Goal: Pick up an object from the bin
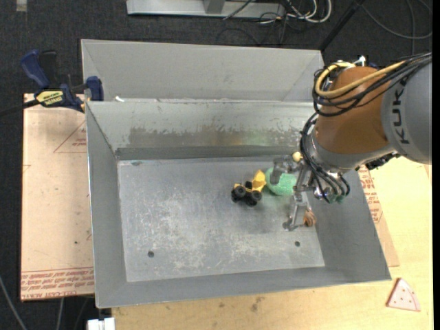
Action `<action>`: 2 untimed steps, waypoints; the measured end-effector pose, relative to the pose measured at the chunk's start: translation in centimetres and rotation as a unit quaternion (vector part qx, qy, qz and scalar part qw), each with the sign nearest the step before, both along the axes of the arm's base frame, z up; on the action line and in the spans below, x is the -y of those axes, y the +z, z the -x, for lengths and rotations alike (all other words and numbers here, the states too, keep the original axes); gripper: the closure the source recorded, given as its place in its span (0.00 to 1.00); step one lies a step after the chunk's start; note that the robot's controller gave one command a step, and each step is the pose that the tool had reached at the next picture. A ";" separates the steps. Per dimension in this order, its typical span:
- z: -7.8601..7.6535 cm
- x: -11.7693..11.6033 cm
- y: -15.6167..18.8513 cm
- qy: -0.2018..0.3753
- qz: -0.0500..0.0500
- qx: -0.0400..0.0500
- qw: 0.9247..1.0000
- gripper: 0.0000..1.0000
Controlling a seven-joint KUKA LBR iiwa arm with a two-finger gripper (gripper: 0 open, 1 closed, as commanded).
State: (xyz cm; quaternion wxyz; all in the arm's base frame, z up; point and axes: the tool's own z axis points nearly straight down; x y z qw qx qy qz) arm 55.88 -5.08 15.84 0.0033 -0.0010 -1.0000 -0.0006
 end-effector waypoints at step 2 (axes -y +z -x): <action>-2.8 -1.3 -3.0 0.039 0.001 0.007 0.999 0.00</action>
Offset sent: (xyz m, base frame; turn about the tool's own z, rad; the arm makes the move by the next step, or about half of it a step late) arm 0.0471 0.0250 -0.0646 -0.1474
